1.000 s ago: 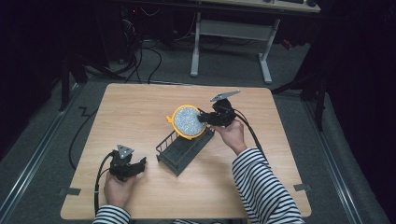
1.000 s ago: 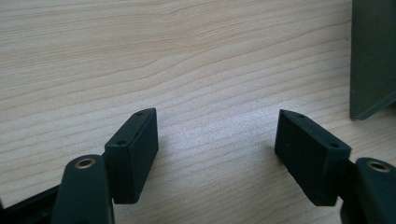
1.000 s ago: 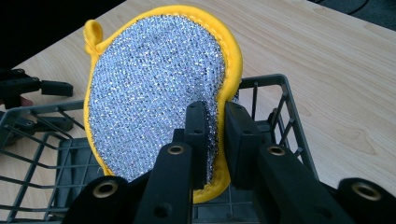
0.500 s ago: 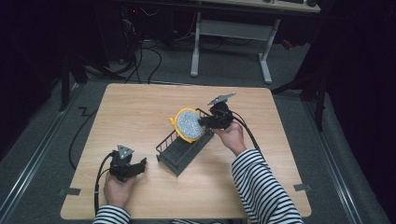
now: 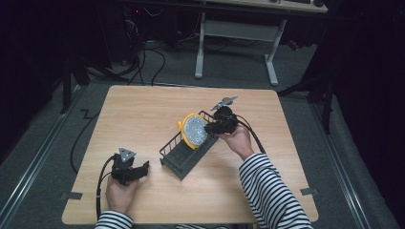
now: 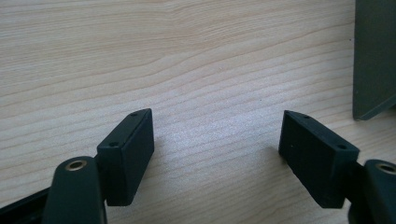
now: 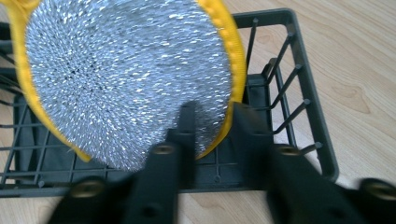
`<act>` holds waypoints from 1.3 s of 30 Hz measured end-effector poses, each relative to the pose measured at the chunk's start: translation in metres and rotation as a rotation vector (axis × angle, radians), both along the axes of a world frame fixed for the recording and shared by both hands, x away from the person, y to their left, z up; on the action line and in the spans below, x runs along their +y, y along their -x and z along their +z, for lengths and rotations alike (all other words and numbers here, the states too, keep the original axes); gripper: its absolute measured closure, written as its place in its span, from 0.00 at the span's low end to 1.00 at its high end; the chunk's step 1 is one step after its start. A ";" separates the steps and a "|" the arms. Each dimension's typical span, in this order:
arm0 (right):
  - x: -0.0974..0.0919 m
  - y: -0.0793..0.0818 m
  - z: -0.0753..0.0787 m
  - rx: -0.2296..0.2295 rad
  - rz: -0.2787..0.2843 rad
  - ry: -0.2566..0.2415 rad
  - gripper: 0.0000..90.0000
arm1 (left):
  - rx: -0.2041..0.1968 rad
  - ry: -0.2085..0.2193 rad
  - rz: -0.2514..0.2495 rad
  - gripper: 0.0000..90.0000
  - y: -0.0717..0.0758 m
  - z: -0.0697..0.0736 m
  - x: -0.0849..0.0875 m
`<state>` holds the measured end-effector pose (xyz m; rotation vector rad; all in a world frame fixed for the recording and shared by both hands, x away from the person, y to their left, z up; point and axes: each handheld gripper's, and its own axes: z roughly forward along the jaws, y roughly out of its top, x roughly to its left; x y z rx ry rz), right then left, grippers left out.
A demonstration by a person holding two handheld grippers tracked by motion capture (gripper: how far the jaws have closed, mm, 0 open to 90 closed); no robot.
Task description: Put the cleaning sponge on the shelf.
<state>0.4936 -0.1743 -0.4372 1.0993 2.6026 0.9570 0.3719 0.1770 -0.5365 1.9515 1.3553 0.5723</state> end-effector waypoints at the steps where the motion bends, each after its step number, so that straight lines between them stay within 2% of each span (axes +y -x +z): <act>1: -0.001 0.000 0.001 -0.001 -0.009 -0.008 0.72 | 0.001 0.000 -0.001 0.30 0.000 0.000 0.000; 4: -0.005 0.004 0.003 -0.018 -0.020 -0.039 0.64 | 0.000 0.000 0.000 0.30 0.000 0.000 0.000; 8: -0.011 0.013 0.013 -0.063 -0.041 -0.068 0.59 | 0.000 0.000 -0.003 0.30 0.000 0.000 0.000; 13: -0.024 0.021 0.026 -0.105 -0.086 -0.151 0.58 | 0.000 -0.002 -0.002 0.30 0.000 0.000 0.000; 17: -0.036 0.028 0.033 -0.134 -0.109 -0.159 0.58 | -0.001 -0.004 -0.002 0.31 0.000 0.000 0.000; 21: -0.050 0.034 0.041 -0.158 -0.143 -0.204 0.57 | -0.001 -0.007 -0.002 0.31 0.000 0.000 -0.001; 24: -0.058 0.040 0.045 -0.178 -0.154 -0.199 0.57 | -0.001 -0.009 -0.002 0.31 0.000 0.000 -0.001; 30: -0.079 0.052 0.052 -0.194 -0.192 -0.225 0.57 | -0.001 -0.009 -0.001 0.31 0.000 0.000 -0.001; 37: -0.099 0.064 0.061 -0.226 -0.227 -0.233 0.56 | -0.001 -0.009 -0.001 0.31 0.000 0.000 -0.001; 39: -0.106 0.069 0.062 -0.237 -0.246 -0.256 0.56 | -0.001 -0.008 -0.001 0.31 0.000 0.000 -0.001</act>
